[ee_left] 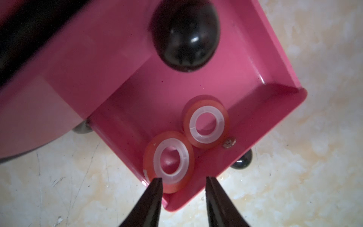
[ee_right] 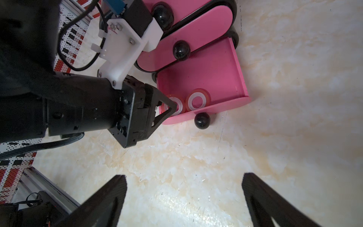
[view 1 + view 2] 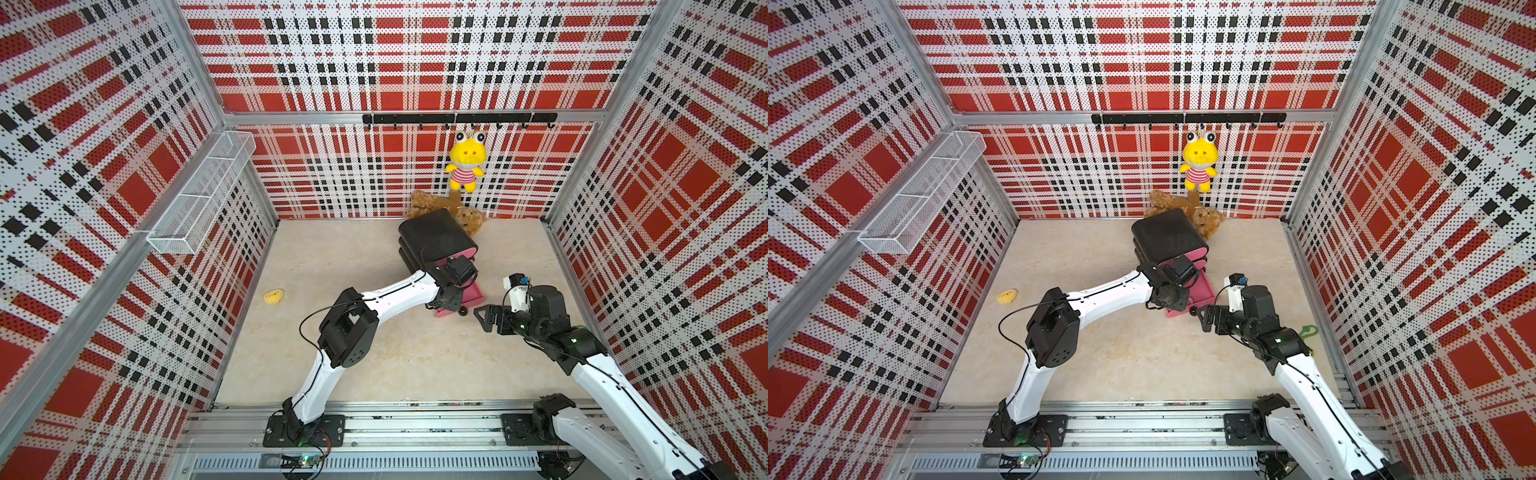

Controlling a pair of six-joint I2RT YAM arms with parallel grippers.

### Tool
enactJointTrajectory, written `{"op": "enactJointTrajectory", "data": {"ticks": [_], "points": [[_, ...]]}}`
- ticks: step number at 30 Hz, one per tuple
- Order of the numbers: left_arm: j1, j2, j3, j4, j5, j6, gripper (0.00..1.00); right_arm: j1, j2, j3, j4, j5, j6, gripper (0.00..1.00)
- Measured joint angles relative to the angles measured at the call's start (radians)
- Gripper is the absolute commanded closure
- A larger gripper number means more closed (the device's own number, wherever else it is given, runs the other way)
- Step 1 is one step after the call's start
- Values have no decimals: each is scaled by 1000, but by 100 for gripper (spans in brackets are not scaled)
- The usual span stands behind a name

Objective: Place the transparent tape into the drawer according to color
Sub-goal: Place the tape in the drawer, then close the drawer in the storage box.

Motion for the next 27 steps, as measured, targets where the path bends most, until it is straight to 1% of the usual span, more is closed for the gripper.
{"op": "enactJointTrajectory", "data": {"ticks": [3,6,9,11,13,16,19,21,23,25,27], "points": [[-16,-32,-23,3,-14,-1,52,0,4,0,1,-2,0,0],[-39,-93,-54,6,-27,-3,51,0,11,0,2,-1,3,0],[-55,-188,-103,11,-38,-3,50,0,17,0,6,0,11,0],[-66,-265,-149,16,-43,-4,48,0,24,0,11,6,16,0],[-69,-338,-192,22,-48,-5,43,0,38,0,20,12,23,0],[-64,-439,-242,33,-68,-9,30,0,64,-10,38,18,30,0],[-36,-528,-275,86,-79,-10,19,0,84,-32,63,21,42,0],[2,-567,-287,133,-77,-9,11,0,94,-45,80,21,50,0],[59,-583,-288,191,-65,-5,4,0,108,-52,96,21,53,0],[110,-577,-288,243,-53,-2,1,0,128,-53,116,19,53,0],[157,-555,-286,280,-39,-2,1,0,151,-56,138,18,51,0]]}}
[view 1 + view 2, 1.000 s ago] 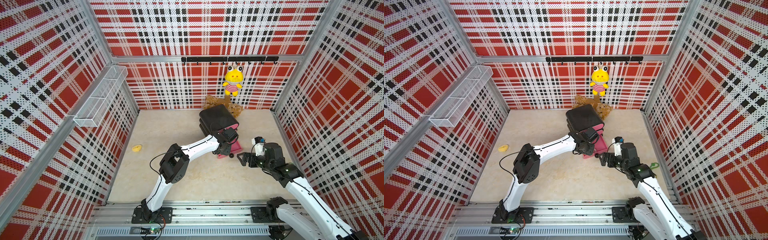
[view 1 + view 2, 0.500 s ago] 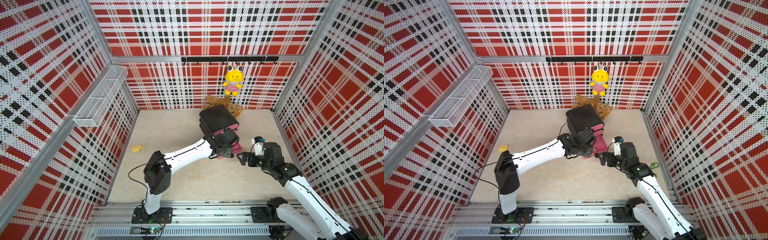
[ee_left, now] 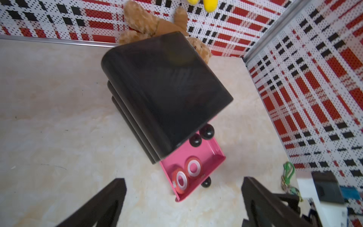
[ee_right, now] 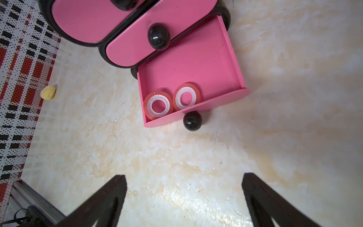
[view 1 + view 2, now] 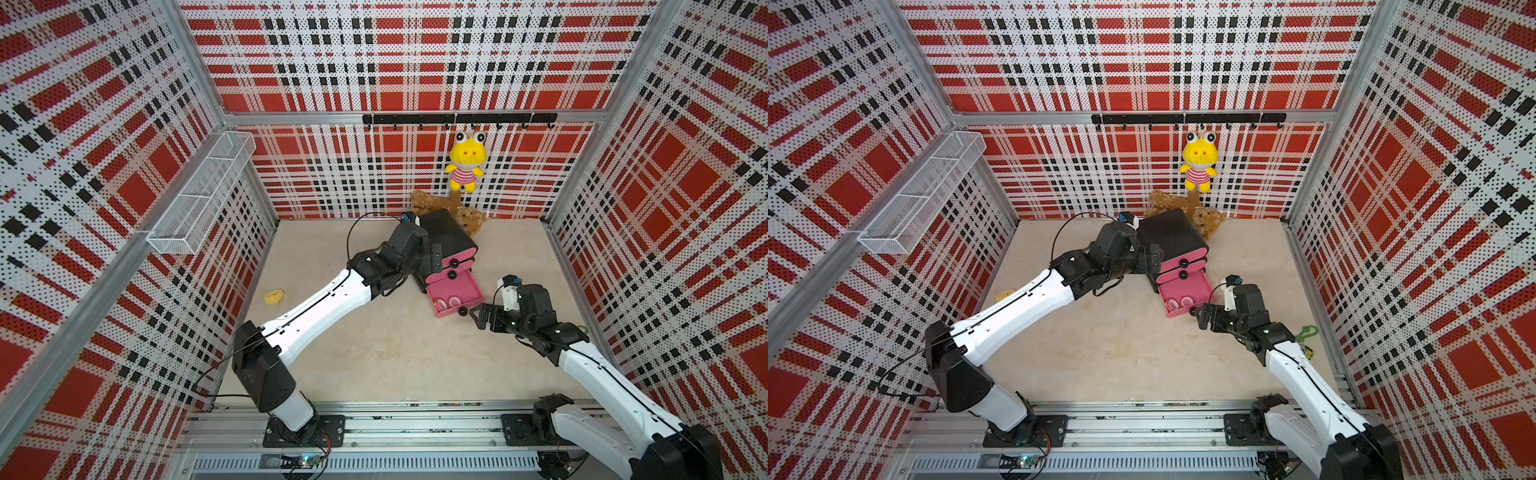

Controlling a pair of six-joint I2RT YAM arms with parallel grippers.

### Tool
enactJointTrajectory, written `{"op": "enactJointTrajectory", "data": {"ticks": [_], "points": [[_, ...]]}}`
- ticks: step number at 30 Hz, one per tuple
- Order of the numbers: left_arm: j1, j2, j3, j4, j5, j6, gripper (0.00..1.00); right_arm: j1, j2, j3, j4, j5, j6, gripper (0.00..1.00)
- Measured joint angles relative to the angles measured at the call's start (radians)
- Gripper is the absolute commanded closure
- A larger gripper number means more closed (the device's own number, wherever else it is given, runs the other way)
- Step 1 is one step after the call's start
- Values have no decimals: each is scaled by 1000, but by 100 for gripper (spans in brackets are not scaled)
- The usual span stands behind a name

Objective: Place the transparent tape into the drawer according to color
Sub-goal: Close the drawer in the storage box.

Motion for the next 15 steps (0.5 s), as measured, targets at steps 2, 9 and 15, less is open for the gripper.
{"op": "enactJointTrajectory", "data": {"ticks": [2,9,15], "points": [[37,47,22,21,14,2,1,0,29,-2,21,2,-4,0],[102,265,182,45,85,17,1,3,117,-11,93,18,-13,0],[133,380,293,20,112,29,3,46,193,-10,140,57,-21,0]]}}
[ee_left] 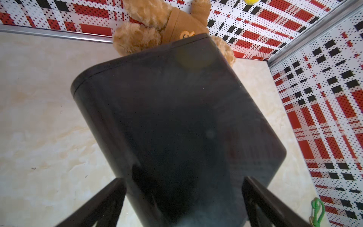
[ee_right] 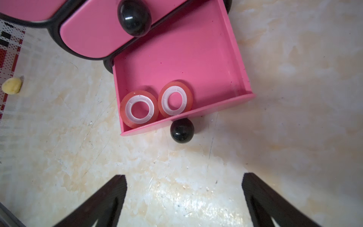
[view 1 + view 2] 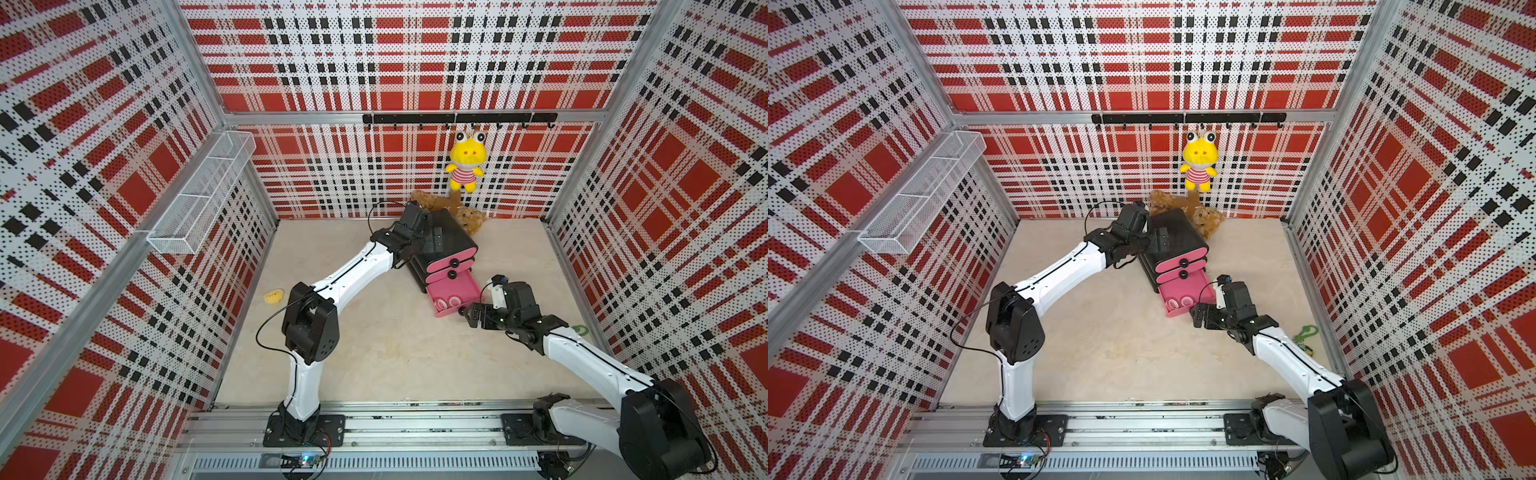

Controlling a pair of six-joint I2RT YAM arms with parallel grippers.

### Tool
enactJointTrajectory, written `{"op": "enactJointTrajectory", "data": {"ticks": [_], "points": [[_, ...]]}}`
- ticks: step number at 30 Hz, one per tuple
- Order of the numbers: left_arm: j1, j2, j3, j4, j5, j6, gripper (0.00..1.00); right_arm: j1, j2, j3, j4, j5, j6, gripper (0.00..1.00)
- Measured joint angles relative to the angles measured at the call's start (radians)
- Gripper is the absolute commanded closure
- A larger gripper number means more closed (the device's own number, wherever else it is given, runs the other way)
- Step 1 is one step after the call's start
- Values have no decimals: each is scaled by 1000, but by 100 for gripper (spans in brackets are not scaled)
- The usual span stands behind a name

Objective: Place the transparent tape into the drawer according to color
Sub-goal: Close the drawer in the storage box.

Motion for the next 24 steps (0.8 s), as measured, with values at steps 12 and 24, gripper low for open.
{"op": "enactJointTrajectory", "data": {"ticks": [12,24], "points": [[18,48,65,-97,28,28,12,25,132,0,90,51,-21,9],[26,66,98,-153,47,64,13,102,282,6,220,116,-33,38]]}}
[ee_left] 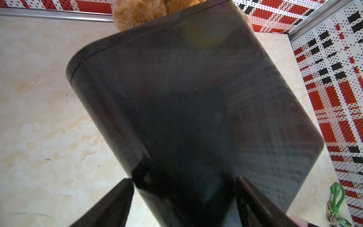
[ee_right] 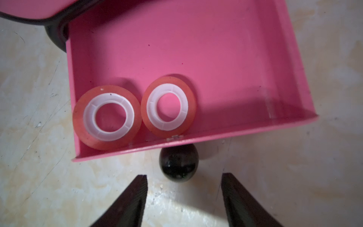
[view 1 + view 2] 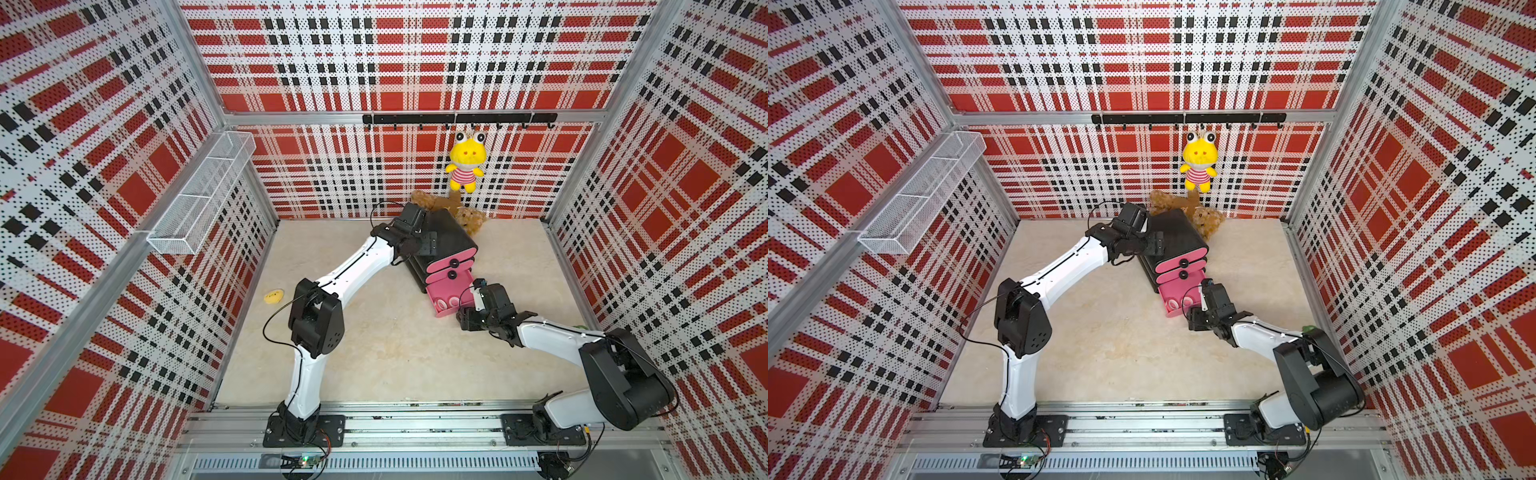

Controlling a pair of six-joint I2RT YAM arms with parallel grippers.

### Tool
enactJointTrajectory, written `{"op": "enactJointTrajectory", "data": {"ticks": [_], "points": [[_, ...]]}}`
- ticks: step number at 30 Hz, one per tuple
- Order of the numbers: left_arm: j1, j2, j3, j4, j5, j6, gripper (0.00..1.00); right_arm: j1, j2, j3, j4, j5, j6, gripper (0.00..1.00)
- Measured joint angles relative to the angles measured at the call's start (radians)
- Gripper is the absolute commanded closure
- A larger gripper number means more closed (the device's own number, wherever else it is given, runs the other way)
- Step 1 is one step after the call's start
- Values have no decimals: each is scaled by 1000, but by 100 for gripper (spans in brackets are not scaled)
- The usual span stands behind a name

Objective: Place the transparent tape into the drawer according to color
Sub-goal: Close the drawer in the storage box.

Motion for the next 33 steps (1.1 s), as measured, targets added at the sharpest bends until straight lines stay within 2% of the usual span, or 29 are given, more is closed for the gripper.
{"op": "enactJointTrajectory", "data": {"ticks": [11,24,33], "points": [[6,6,15,-20,13,26,13,24,48,18,80,54,-4,54],[6,21,47,-47,29,56,14,37,62,63,102,90,-32,55],[7,22,48,-48,34,75,14,38,152,174,125,97,-56,54]]}}
